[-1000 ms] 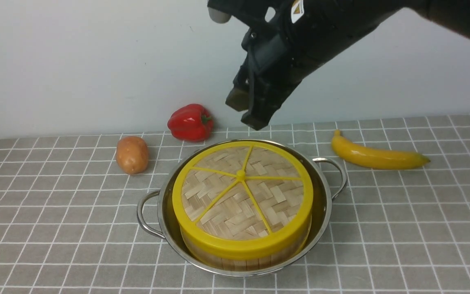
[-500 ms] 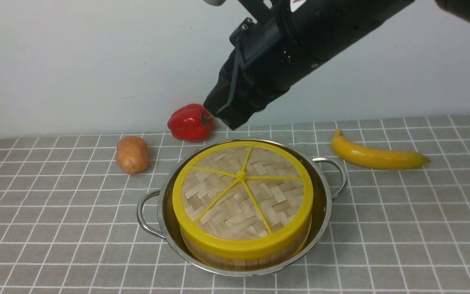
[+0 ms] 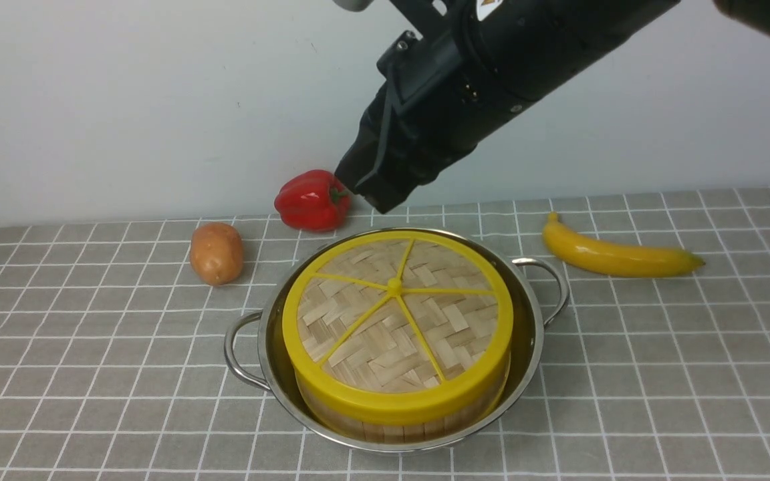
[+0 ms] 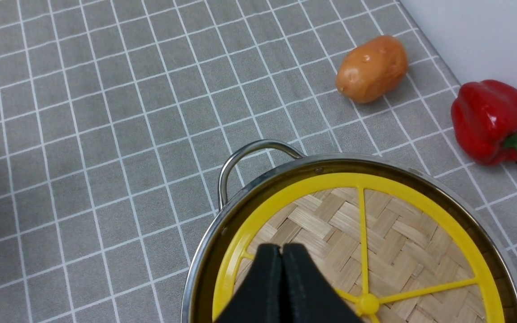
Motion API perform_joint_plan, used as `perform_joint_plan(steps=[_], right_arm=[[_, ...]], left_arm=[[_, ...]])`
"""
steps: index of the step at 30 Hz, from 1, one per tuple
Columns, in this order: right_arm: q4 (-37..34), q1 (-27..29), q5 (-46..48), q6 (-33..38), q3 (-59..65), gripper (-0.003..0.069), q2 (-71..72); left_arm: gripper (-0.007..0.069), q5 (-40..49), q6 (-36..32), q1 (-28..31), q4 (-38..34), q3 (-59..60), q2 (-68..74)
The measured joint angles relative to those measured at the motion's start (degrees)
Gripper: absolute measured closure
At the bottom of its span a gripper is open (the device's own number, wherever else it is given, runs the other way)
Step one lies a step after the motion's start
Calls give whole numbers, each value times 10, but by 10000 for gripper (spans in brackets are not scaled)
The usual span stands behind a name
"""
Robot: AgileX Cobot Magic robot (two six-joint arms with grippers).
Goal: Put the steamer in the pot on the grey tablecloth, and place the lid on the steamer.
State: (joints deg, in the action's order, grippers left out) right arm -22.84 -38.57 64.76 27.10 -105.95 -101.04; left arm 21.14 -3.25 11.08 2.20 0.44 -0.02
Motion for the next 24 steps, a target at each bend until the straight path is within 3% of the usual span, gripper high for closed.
perform_joint_plan(steps=[18, 24], right_arm=[[0, 0, 0, -4, 0, 650, 0], [10, 3, 2, -86, 0, 631, 4]], left_arm=[[382, 0, 0, 0, 0, 0, 0], [382, 0, 0, 0, 0, 0, 0]])
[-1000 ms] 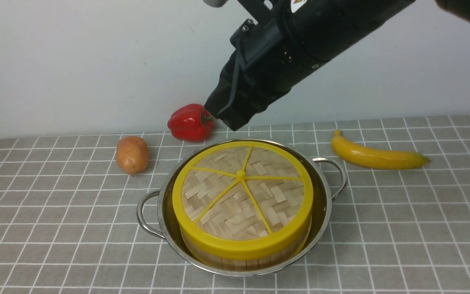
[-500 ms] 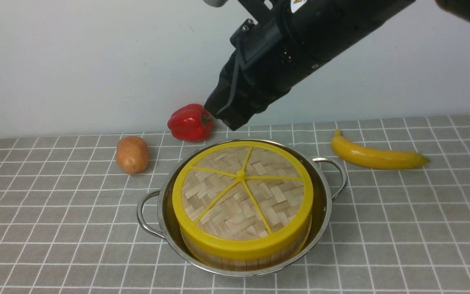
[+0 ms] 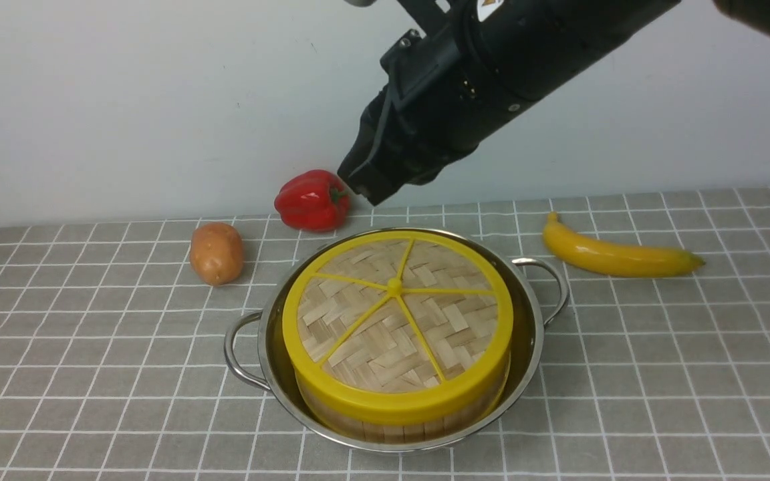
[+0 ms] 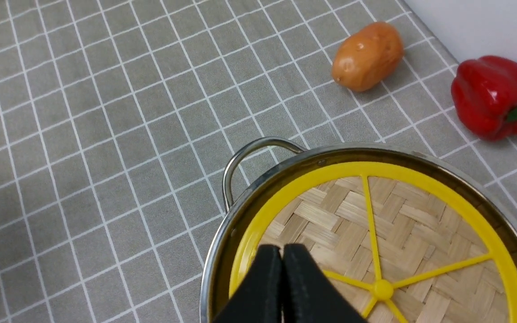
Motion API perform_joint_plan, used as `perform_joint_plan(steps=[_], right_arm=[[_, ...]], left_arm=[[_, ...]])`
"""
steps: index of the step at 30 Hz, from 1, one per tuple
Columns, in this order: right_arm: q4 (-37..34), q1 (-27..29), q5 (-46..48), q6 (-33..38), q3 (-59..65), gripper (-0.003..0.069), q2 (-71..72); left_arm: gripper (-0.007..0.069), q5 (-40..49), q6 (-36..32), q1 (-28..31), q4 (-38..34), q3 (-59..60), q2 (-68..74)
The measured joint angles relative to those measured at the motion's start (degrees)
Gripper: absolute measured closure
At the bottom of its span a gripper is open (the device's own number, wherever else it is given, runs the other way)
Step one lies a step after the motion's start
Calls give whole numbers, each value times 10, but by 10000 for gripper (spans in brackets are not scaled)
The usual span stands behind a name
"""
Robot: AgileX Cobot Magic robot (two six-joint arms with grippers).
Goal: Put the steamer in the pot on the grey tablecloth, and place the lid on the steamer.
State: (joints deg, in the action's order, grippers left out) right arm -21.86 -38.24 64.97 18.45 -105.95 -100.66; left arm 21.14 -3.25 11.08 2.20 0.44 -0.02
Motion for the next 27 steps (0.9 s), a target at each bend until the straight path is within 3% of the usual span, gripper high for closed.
perform_joint_plan(steps=[10, 19, 22, 27], right_arm=[[25, 42, -4, -34, 0, 614, 86], [58, 146, 3, -59, 12, 599, 235], [60, 181, -44, -63, 53, 593, 293], [71, 232, -235, -68, 252, 579, 438]], left_arm=[[382, 0, 0, 0, 0, 0, 0], [382, 0, 0, 0, 0, 0, 0], [382, 0, 0, 0, 0, 0, 0], [382, 0, 0, 0, 0, 0, 0]])
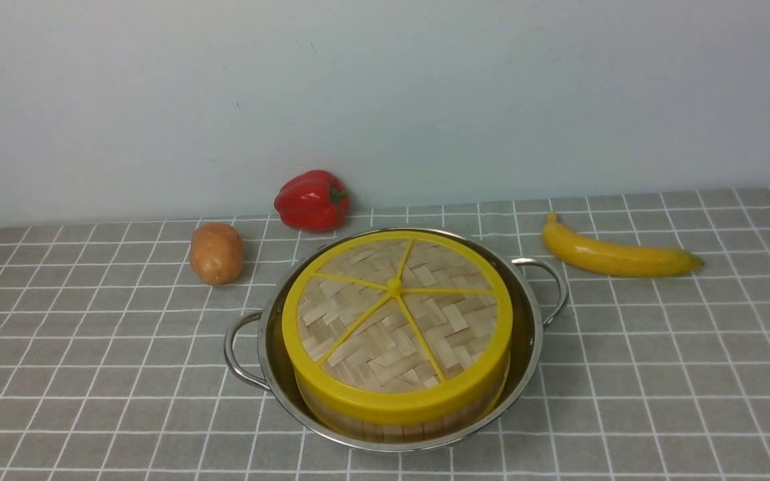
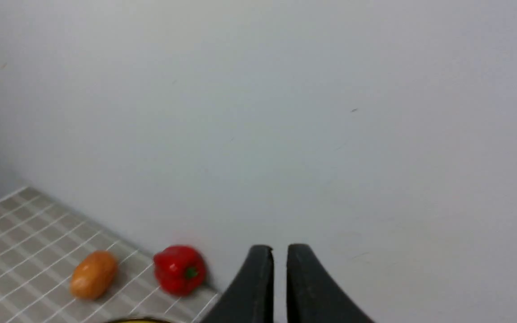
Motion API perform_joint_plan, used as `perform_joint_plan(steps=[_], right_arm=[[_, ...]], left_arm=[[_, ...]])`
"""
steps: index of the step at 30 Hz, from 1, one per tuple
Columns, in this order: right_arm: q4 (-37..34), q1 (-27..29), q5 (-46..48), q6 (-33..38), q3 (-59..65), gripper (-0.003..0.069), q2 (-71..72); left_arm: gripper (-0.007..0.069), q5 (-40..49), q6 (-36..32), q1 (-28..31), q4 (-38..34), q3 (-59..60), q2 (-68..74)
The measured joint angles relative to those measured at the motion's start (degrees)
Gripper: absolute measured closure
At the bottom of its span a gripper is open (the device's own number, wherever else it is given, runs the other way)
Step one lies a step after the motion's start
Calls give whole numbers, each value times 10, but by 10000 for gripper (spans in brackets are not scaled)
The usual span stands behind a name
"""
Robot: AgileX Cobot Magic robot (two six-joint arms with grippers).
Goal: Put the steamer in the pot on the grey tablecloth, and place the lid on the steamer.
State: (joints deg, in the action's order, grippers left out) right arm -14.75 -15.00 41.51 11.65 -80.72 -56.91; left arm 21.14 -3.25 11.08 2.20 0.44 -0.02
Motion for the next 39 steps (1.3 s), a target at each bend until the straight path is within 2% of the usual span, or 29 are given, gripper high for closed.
perform_joint_plan(steps=[1, 3, 8, 9, 10, 17, 22, 28, 39], right_arm=[[0, 2, 0, -1, 0, 578, 5], [1, 30, -67, -12, 107, 570, 76], [25, 67, -111, -17, 241, 559, 190], [34, 78, -118, -25, 292, 554, 248], [34, 79, -118, -25, 292, 554, 254], [59, 85, -208, -66, 550, 533, 451], [59, 107, -239, -74, 677, 517, 551], [59, 118, -234, -79, 741, 500, 567], [81, 118, -182, -80, 788, 477, 567]], left_arm=[[382, 0, 0, 0, 0, 0, 0], [382, 0, 0, 0, 0, 0, 0], [382, 0, 0, 0, 0, 0, 0], [382, 0, 0, 0, 0, 0, 0], [382, 0, 0, 0, 0, 0, 0], [382, 0, 0, 0, -1, 0, 0], [382, 0, 0, 0, -1, 0, 0], [382, 1, 0, 0, -1, 0, 0], [382, 1, 0, 0, -1, 0, 0]])
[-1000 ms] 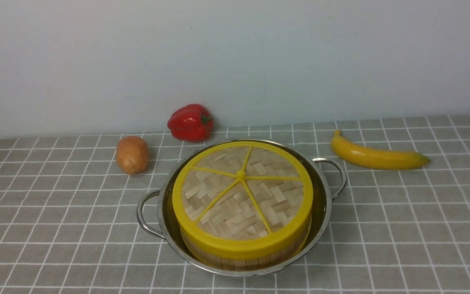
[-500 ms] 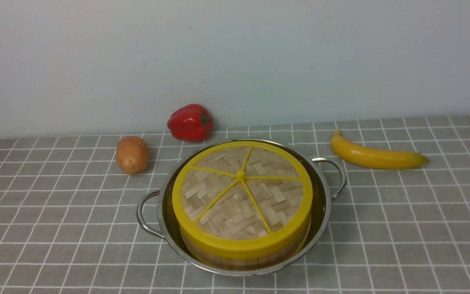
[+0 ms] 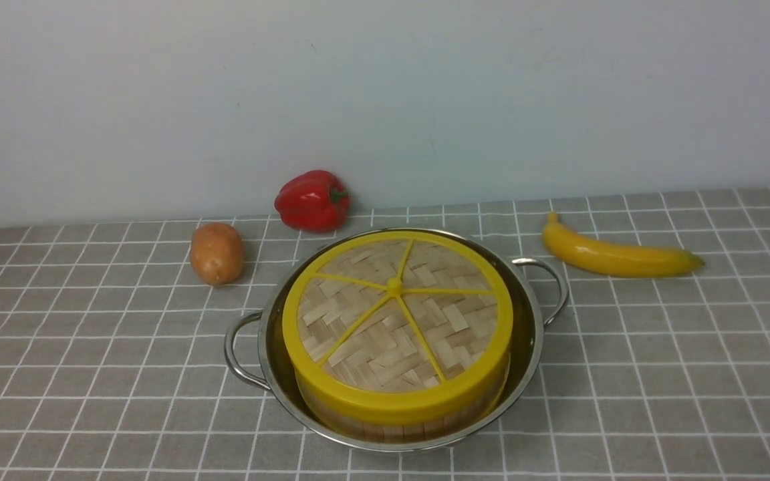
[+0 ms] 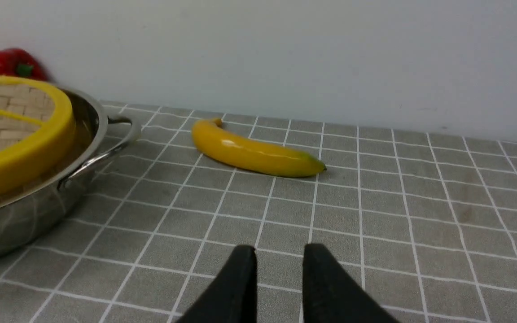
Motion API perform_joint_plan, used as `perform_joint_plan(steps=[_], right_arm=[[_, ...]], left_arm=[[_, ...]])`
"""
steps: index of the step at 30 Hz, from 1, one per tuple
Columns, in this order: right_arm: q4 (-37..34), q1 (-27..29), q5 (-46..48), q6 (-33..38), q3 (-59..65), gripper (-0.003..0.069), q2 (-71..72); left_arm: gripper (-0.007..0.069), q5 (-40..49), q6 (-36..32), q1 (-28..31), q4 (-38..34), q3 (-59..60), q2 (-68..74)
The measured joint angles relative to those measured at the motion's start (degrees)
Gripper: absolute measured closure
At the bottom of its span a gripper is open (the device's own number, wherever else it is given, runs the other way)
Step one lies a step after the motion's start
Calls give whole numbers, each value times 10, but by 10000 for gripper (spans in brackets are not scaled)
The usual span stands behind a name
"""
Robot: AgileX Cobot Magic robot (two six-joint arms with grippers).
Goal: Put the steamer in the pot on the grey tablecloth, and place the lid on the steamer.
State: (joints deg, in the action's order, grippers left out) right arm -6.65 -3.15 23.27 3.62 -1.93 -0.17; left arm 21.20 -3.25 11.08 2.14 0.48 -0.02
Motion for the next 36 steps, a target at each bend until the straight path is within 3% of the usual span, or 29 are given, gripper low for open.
perform_joint_plan(steps=[9, 19, 36], right_arm=[[5, 0, -24, -2, 24, 447, 0], [-61, 0, -30, -3, 24, 426, 0], [-65, 0, -30, -4, 24, 419, 0]], left_arm=[[382, 0, 0, 0, 0, 0, 0], [382, 0, 0, 0, 0, 0, 0], [382, 0, 0, 0, 0, 0, 0]])
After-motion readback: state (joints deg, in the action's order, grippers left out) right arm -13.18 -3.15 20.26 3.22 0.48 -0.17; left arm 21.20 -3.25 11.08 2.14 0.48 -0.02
